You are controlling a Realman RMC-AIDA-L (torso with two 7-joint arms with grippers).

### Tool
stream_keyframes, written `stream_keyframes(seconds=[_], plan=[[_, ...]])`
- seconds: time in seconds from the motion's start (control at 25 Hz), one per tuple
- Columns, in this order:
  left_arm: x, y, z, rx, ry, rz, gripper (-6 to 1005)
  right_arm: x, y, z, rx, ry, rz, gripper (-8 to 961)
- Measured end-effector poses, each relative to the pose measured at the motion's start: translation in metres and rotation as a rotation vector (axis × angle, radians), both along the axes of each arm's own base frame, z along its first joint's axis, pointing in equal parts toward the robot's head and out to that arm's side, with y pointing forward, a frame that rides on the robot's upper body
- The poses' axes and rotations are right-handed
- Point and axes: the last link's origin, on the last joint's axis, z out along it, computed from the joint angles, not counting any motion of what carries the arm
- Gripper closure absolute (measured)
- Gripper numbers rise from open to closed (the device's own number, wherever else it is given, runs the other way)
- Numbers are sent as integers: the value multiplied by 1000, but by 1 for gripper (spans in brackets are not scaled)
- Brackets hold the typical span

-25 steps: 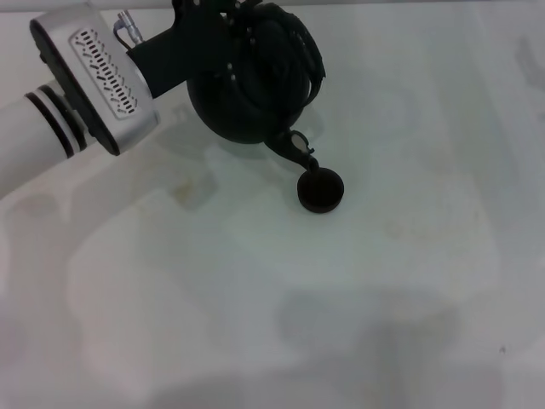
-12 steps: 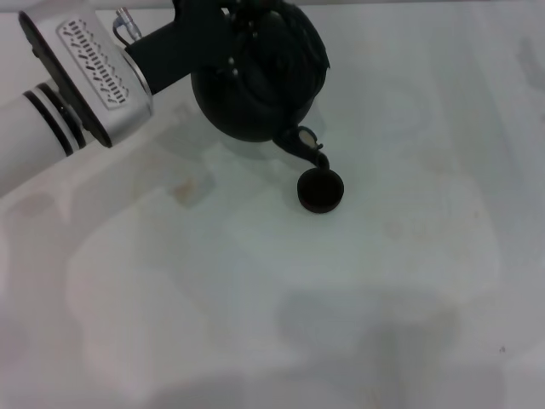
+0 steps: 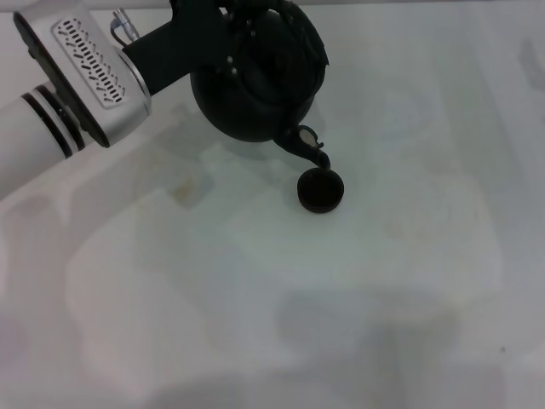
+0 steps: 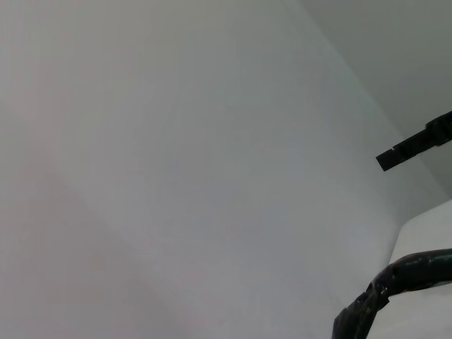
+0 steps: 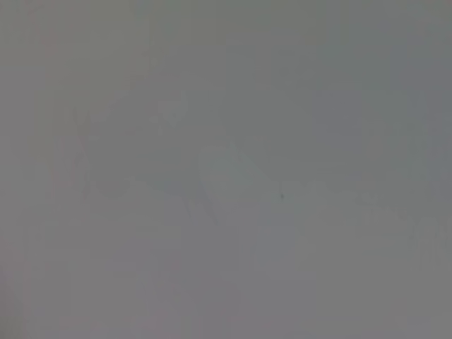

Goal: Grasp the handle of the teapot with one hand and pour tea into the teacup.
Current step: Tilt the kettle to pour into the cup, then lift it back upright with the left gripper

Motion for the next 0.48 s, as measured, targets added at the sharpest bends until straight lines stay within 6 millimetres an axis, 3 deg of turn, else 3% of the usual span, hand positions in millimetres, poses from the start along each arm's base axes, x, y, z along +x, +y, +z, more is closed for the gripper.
stream_keyframes(seconds=[0.48], plan=[[-12, -1, 7, 42, -72, 84, 901, -1, 1, 0, 0, 1, 2, 129]])
